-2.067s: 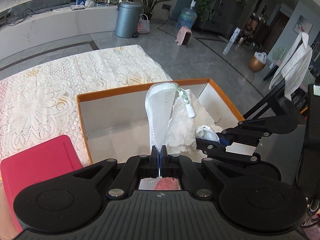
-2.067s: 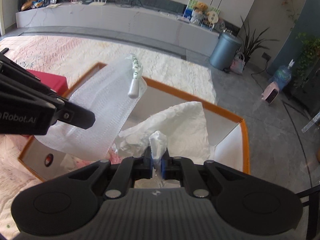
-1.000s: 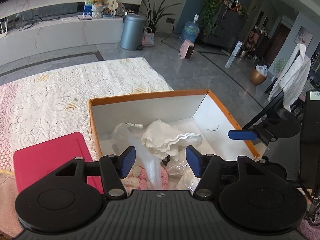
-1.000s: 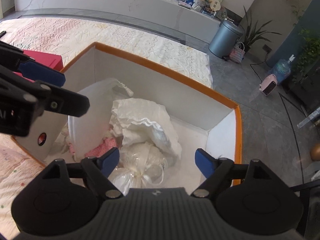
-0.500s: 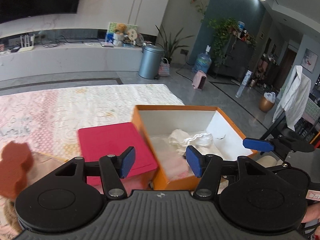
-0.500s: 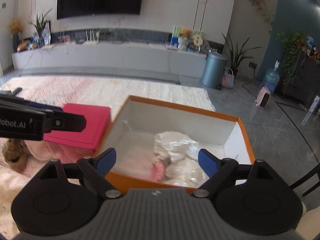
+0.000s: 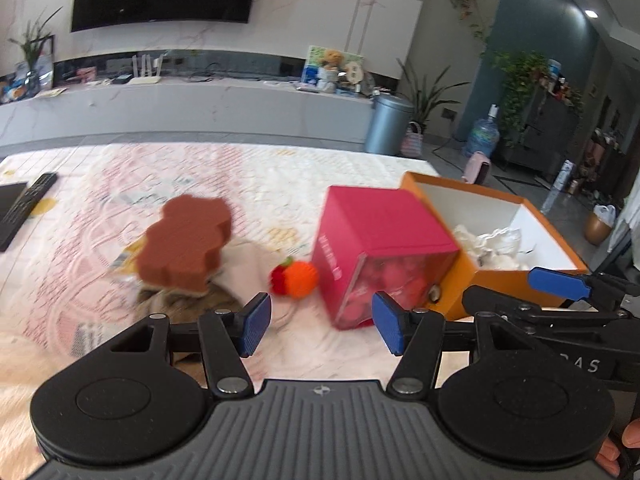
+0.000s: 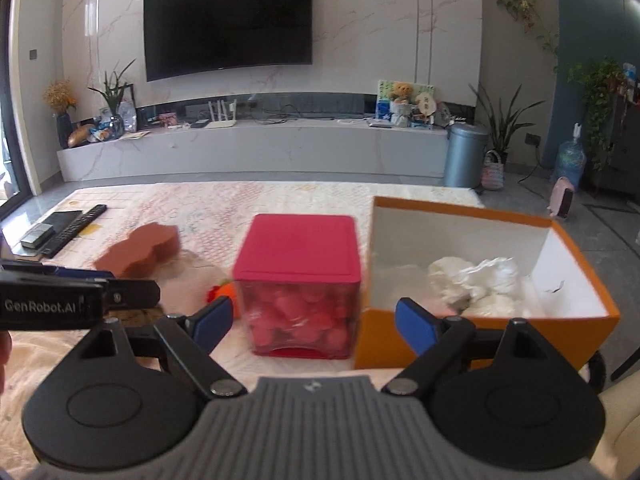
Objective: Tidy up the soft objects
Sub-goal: 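Withdraw both tools from the orange box, then move both tools toward the brown sponge and white cloth on the bed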
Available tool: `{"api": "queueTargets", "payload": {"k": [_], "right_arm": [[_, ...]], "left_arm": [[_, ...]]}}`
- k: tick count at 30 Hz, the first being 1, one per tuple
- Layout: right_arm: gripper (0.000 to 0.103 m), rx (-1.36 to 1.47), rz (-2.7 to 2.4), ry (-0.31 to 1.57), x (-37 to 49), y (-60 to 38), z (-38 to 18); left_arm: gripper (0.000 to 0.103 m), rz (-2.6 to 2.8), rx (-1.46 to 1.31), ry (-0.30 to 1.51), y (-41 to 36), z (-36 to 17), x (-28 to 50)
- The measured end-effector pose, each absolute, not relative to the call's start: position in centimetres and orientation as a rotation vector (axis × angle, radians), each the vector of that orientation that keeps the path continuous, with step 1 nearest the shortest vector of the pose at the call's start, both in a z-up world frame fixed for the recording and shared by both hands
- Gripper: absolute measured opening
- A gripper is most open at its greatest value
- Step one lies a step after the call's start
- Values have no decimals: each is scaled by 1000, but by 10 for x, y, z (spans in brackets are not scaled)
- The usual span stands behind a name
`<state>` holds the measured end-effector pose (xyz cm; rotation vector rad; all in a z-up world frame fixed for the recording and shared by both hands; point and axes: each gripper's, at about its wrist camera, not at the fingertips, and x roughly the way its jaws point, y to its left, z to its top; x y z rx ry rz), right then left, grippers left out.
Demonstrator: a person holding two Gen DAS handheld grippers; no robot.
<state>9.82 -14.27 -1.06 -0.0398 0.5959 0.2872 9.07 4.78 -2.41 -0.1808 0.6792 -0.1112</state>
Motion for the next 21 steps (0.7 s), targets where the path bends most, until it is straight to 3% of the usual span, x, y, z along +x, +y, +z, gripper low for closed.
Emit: {"api": "queueTargets", "payload": {"k": [21], "right_arm": [[75,-164,456,656,100,-55,-43]], "left_arm": [[67,45,-264,707,125,-58,61]]}}
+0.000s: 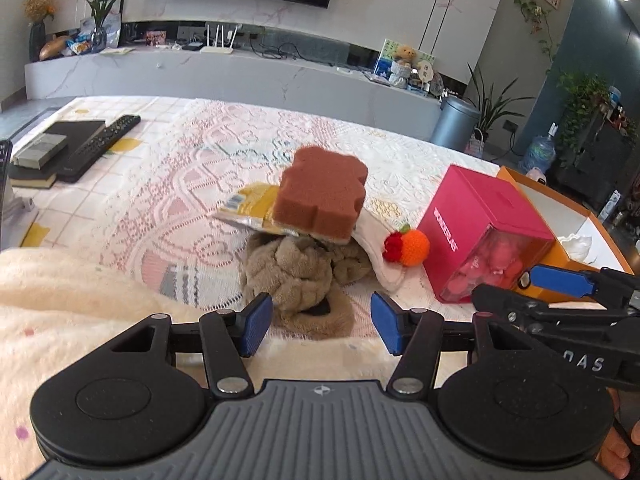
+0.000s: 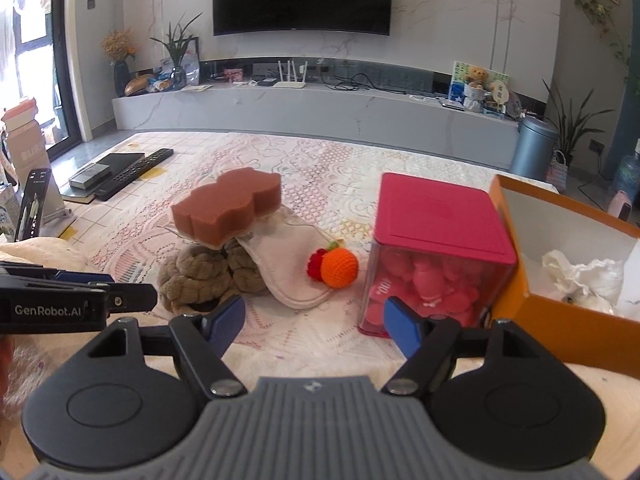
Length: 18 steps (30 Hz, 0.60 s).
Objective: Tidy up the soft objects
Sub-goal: 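Move both tools toward the brown sponge and white cloth on the bed, then grasp the brown bear-shaped sponge with the left tool while the right tool grasps the white cloth item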
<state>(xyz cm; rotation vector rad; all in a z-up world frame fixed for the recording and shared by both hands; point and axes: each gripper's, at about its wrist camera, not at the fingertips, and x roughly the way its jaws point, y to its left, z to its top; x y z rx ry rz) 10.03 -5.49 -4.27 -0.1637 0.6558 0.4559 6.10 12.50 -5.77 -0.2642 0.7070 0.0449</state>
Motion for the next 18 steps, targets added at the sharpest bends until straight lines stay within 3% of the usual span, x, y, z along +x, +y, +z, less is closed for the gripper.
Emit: {"api": "queueTargets", "payload": {"k": [5,10,18], "right_arm": [[67,-222,484,656,116,-35,-48],[58,-253,489,658,140,-23,-50],[45,-330,500,652,182,2,-60]], "left_arm": [[69,15,-197,672,128,-51,77],[86,-1,-179,634,135,-49,96],[90,-17,-133,645,136,-57,137]]}}
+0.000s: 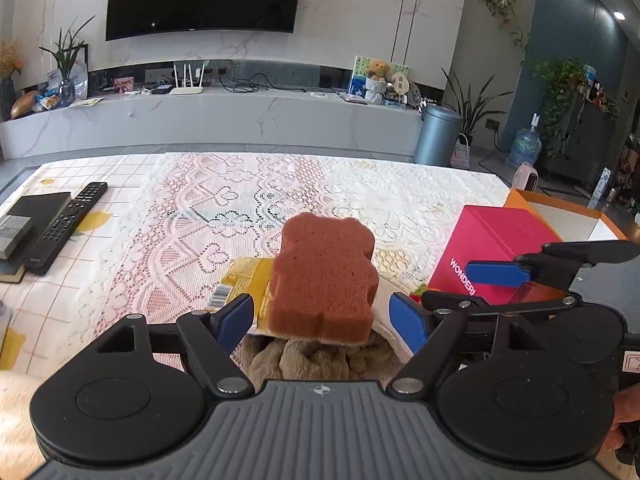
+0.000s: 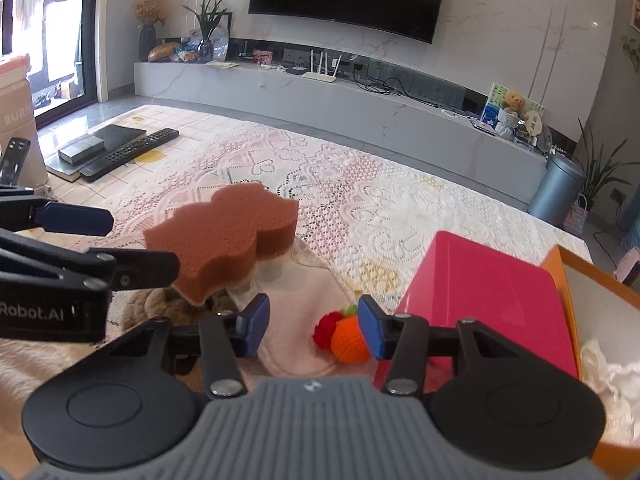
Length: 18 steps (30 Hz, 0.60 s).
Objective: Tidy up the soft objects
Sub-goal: 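Grasp the brown bear-shaped sponge with the left tool while the right tool grasps the white cloth item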
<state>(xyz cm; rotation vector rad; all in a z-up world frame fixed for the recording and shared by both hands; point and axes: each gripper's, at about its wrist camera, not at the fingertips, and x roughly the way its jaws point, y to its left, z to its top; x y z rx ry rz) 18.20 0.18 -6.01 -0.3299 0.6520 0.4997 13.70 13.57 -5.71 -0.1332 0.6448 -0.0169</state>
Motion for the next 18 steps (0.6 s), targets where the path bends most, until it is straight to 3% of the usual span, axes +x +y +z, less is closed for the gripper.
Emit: {"api": "queueTargets", "payload": {"k": [12,18], "right_arm": [[39,-356,493,660,212,3,-76],[39,-356,500,662,212,5,-77]], "left_arm": [[90,-51,-144,722,138,-81,170],[76,-55,-121,694,133,-79,166]]}}
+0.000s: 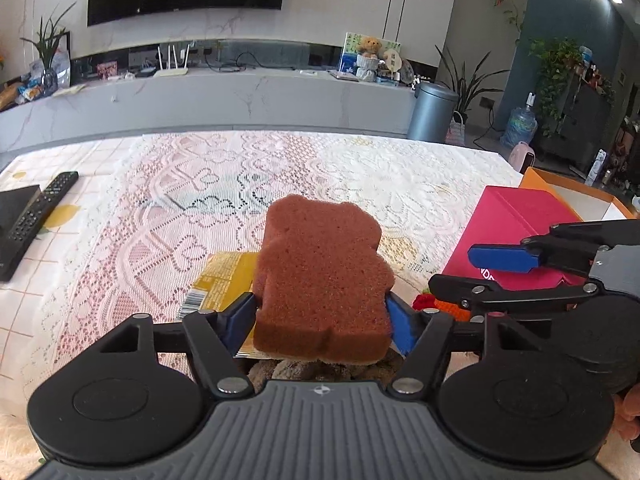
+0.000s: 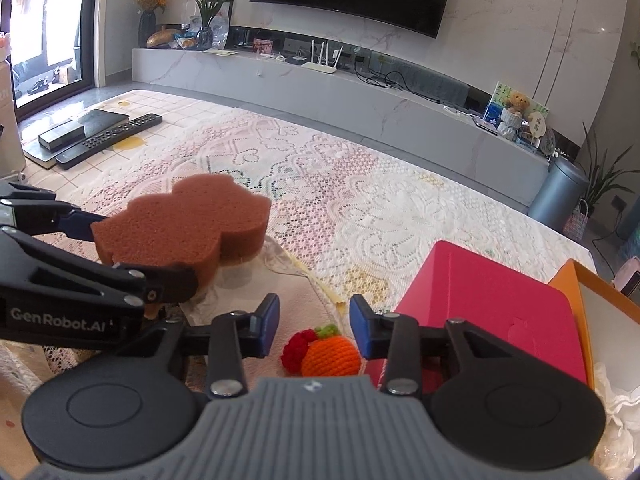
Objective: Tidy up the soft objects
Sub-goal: 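Grasp the brown bear-shaped sponge with the left tool while the right tool grasps the white cloth item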
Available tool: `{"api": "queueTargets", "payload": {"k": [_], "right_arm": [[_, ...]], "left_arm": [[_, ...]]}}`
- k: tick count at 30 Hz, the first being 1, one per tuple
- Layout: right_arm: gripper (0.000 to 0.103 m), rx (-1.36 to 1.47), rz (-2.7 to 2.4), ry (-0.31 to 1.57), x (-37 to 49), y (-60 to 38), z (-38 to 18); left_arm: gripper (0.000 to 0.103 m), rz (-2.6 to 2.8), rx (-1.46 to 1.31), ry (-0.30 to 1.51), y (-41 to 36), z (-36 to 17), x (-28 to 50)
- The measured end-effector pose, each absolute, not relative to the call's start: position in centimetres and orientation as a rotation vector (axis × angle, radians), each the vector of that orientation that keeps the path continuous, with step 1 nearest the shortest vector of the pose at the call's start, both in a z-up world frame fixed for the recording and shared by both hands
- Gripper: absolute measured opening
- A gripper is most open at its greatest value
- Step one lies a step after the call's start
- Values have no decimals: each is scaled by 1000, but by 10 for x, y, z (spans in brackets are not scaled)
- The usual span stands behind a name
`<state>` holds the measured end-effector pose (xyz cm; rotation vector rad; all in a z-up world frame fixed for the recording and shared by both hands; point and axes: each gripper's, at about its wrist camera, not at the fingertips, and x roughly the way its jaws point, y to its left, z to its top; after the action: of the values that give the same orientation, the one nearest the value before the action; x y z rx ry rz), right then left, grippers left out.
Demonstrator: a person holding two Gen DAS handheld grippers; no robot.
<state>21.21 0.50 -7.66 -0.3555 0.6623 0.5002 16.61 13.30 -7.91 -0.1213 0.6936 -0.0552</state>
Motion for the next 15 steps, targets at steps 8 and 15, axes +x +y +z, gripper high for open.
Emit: {"api": "queueTargets", "payload": {"k": [8,15], "right_arm": [[47,-306,554,651,203,6,-70],[68,-253,619,699,203,26,-79]], "left_arm": [[68,66,-230,609,154,-62,136],[68,144,-299,630,169,-67,125]]}}
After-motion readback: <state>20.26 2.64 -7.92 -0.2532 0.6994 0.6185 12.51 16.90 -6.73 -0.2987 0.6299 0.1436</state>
